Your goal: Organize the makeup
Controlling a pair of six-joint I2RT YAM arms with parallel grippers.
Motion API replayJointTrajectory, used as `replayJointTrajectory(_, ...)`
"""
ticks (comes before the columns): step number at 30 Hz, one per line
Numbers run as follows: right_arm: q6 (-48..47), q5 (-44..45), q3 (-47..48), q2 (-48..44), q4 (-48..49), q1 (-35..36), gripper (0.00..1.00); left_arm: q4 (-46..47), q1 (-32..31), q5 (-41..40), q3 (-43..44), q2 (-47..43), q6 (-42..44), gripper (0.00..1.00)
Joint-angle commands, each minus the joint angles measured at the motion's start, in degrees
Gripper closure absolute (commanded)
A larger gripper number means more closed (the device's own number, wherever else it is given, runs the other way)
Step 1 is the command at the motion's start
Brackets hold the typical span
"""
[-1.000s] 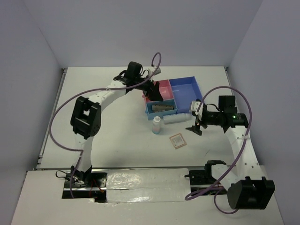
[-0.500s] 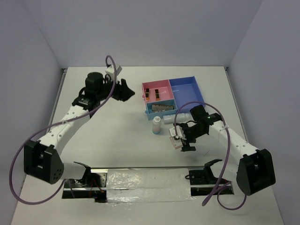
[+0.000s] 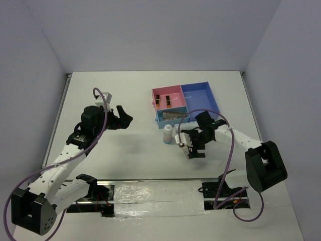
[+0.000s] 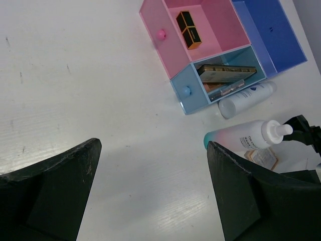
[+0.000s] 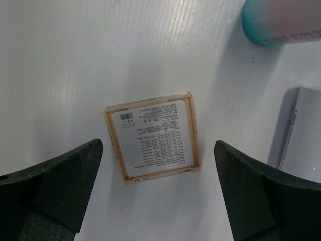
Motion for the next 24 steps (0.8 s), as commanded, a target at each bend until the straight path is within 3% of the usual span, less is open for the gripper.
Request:
replayJointTrajectory(1, -2.8, 0.4, 0.8, 1.0, -0.2, 0.4, 0.0, 1.3, 0.3, -2.3, -0.6, -1.1, -2.0, 0.01)
replayJointTrajectory(18, -4.5, 4.4, 0.1, 6.1, 2.7, 0.9, 0.01, 2.4, 0.3, -1.0, -3.5, -3.2, -4.7, 0.01)
replayJointTrajectory(21, -4.8, 4.9, -0.3, 6.1, 2.9, 0.9, 0.09, 2.4, 0.3, -0.8, -3.6, -3.2, -5.0, 0.01)
replayJointTrajectory(24, -5.5, 5.9, -0.3, 6.5, 1.8, 0.9, 0.3, 2.2, 0.3, -0.8, -3.6, -3.4, -4.8, 0.01)
